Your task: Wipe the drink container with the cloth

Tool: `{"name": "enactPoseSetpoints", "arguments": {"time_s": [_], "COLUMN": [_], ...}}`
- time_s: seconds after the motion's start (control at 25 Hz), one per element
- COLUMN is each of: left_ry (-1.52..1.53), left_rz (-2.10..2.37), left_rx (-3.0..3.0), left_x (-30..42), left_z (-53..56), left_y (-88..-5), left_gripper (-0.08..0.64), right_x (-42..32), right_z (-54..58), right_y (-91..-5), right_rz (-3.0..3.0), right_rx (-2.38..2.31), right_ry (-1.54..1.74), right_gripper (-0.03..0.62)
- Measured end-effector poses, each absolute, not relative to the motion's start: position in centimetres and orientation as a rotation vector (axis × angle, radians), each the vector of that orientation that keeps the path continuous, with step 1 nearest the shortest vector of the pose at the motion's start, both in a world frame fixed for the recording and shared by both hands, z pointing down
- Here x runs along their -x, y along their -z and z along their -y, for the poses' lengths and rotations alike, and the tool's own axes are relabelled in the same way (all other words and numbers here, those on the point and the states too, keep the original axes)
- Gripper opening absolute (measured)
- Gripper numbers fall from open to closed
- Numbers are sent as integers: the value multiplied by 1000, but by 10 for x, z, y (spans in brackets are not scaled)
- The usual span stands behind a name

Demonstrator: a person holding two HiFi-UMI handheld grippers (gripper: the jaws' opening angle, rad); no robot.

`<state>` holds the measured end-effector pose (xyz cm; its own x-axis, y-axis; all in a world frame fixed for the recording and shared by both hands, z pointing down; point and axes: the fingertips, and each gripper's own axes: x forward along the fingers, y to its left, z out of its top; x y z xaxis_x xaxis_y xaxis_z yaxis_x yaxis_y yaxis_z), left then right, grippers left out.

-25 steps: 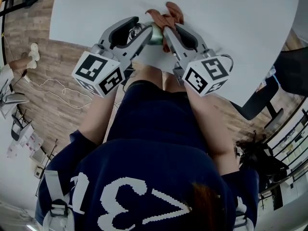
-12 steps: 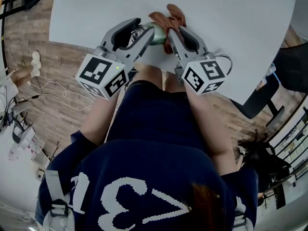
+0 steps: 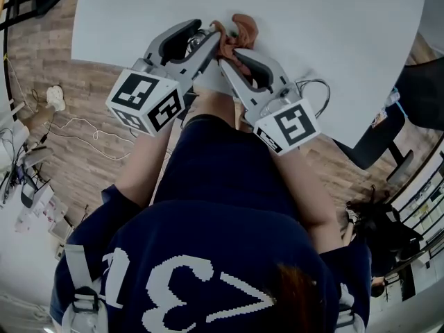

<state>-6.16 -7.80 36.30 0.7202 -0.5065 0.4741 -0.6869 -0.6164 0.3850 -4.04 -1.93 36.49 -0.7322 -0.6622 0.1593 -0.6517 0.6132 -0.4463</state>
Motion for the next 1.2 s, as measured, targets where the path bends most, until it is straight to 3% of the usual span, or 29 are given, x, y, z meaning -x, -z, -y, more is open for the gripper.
{"name": "enactPoseSetpoints", "arguments": {"time_s": [0.48, 0.88, 1.2], "left_ry": [-479, -513, -499], "left_rz": [900, 891, 880], "left_rx": [-2397, -2406, -2422], "left_x": [55, 50, 48], "left_z": [81, 80, 80], "left_y": [-361, -361, -358], "left_gripper": [183, 181, 169], "right_x": [-7, 54, 41], "right_z": [11, -5, -14], "right_y": [-454, -380, -428], "right_rz": [-2966, -3265, -3406], "right_rx": [1498, 1143, 1208], "right_ry": [967, 409, 450], "right_gripper": [74, 75, 75]}}
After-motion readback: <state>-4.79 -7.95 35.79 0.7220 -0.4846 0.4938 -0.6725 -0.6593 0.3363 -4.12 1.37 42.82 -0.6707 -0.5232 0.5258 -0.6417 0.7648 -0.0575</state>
